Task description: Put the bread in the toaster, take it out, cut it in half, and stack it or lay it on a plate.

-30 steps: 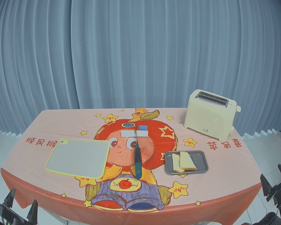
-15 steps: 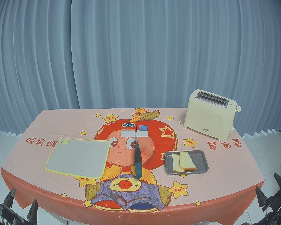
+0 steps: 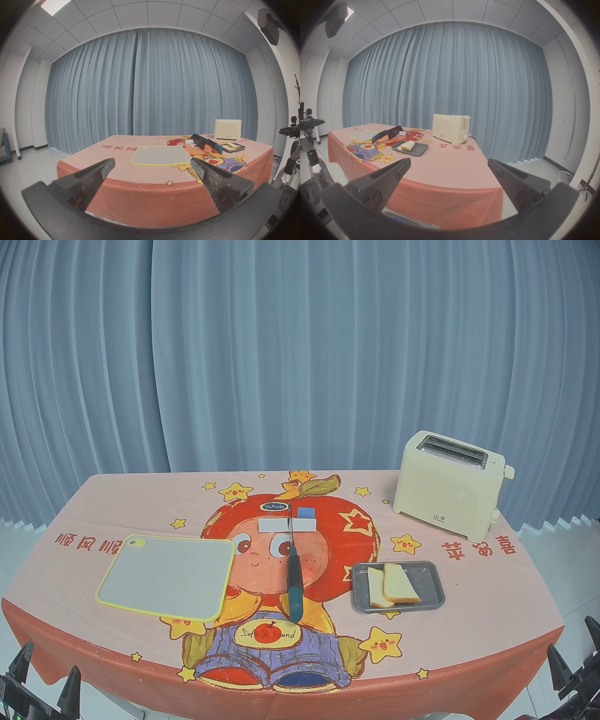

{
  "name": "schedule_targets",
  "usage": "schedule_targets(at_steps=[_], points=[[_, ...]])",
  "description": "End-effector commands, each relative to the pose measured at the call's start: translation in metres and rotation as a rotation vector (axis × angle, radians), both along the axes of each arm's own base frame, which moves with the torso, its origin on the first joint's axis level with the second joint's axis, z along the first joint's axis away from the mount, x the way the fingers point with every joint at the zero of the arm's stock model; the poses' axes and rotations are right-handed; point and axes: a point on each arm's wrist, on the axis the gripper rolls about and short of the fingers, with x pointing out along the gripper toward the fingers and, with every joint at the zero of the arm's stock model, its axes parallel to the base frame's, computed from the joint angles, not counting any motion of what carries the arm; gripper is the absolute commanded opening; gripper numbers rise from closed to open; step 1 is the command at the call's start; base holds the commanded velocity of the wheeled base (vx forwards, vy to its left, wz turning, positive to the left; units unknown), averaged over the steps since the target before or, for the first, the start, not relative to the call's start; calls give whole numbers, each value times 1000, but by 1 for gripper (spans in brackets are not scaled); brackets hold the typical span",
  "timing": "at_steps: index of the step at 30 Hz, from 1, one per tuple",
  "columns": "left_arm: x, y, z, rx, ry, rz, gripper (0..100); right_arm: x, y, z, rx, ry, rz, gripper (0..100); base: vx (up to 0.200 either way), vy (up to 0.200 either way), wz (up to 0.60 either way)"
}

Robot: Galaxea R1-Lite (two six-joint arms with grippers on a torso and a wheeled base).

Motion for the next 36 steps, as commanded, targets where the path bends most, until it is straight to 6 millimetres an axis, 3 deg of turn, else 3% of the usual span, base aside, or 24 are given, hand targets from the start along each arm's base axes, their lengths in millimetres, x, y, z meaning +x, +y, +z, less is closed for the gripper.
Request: schedule_targets(at_steps=[1, 36], points=[[1, 0, -5, 0, 17, -1, 100, -2, 0, -4, 1, -15, -10, 100, 0, 0, 0], [1, 0, -5, 0, 17, 1, 100, -6, -1, -8, 79, -39, -116, 100, 0, 0, 0]])
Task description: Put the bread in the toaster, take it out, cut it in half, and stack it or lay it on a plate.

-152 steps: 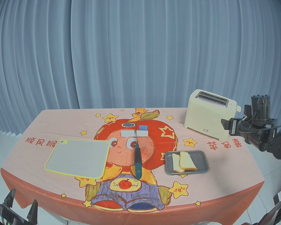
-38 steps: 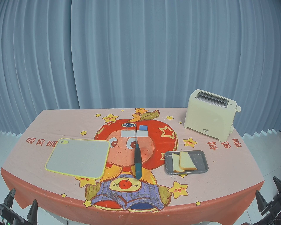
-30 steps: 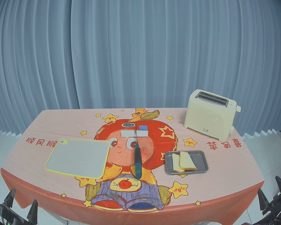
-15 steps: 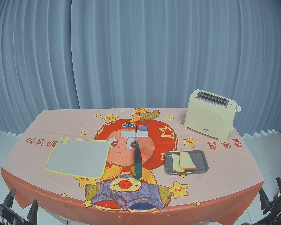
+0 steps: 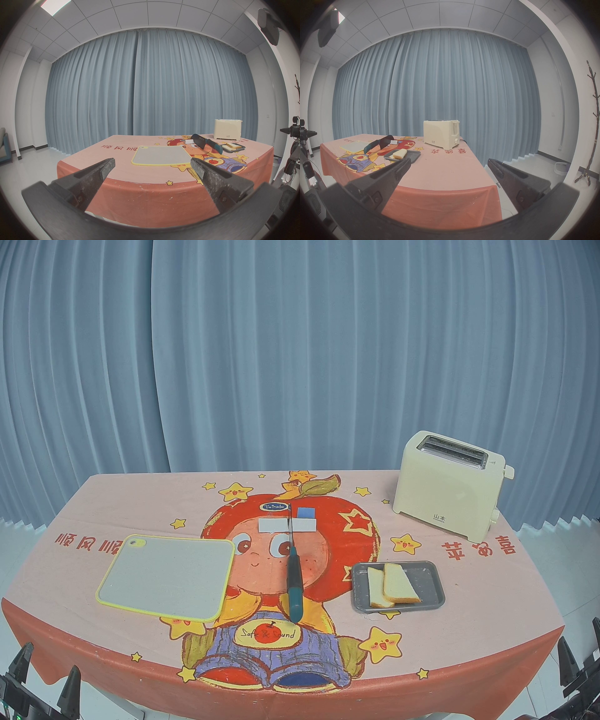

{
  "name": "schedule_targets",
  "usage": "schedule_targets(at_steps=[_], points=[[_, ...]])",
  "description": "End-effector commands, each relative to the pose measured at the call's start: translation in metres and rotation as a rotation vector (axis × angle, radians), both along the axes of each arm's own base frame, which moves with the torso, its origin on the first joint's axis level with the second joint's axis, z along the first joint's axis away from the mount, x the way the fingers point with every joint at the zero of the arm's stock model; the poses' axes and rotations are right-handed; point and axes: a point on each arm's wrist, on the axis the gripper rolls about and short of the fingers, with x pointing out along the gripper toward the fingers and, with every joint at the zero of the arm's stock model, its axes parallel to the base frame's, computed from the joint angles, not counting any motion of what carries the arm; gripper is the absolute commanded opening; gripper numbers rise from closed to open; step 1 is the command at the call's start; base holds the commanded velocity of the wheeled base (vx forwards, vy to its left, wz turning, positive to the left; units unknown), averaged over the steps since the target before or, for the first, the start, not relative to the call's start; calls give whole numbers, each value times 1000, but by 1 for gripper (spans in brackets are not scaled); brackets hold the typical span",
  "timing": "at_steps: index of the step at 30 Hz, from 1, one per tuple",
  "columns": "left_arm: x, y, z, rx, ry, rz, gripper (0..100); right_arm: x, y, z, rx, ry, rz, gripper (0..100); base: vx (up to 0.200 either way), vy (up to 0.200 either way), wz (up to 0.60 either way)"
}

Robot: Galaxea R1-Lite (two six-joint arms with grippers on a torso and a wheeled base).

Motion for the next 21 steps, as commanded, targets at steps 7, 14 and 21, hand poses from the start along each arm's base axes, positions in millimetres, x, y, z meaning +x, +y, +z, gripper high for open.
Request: schedule_targets(at_steps=[7, 14, 21], points=[[1, 0, -5, 0, 17, 1, 100, 1, -1, -4, -2, 14, -35, 100, 0, 0, 0], [1, 0, -5, 0, 17, -1, 100, -3, -1, -5, -37, -28, 88, 100, 0, 0, 0], [1, 0, -5, 0, 17, 1, 100, -5, -1, -6, -30, -65, 57, 100, 0, 0, 0]])
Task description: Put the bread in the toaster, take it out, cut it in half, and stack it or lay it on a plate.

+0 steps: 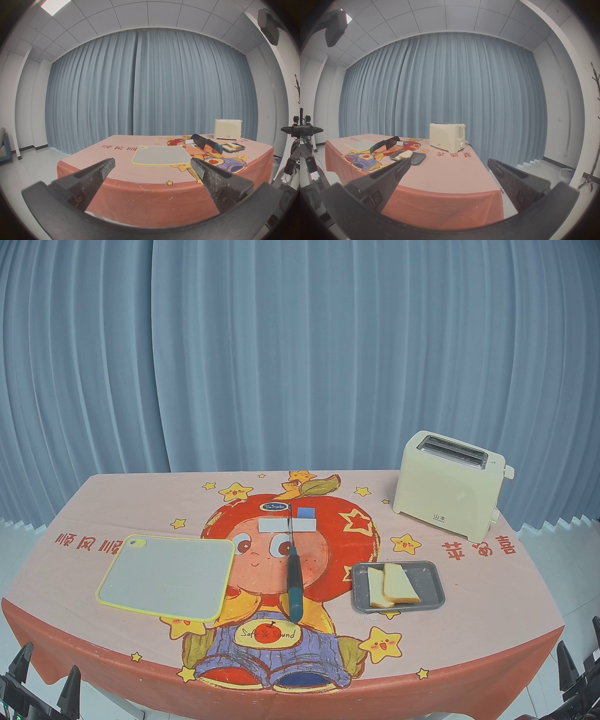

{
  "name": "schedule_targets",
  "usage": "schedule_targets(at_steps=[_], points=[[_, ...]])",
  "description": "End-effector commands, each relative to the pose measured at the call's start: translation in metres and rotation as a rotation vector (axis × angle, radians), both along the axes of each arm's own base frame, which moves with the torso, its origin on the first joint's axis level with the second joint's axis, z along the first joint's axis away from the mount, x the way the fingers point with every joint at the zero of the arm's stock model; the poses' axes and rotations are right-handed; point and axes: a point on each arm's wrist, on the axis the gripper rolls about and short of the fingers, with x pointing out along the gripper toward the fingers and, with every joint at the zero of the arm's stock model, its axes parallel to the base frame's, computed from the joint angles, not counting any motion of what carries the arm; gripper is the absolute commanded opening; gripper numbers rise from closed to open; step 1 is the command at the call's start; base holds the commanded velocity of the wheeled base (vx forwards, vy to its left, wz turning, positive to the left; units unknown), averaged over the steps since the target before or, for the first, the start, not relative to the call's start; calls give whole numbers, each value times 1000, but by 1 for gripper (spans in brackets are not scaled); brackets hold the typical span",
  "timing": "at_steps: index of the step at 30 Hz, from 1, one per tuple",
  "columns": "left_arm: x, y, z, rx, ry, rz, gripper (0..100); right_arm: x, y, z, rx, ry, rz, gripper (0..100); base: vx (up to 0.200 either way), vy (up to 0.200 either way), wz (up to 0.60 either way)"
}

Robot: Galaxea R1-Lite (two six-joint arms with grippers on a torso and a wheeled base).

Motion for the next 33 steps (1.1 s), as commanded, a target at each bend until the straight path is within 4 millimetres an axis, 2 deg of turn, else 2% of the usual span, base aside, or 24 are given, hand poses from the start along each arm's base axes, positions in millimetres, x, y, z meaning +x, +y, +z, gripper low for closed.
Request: schedule_targets(at_steps=[1, 11, 33], points=[[1, 0, -5, 0, 16, -1, 100, -1, 0, -5, 5, -9, -20, 100, 0, 0, 0], [1, 0, -5, 0, 16, 1, 100, -1, -1, -5, 42, -13, -33, 100, 0, 0, 0], [1, 0, -5, 0, 16, 1, 100, -1, 0, -5, 7, -11, -2, 100, 0, 0, 0]])
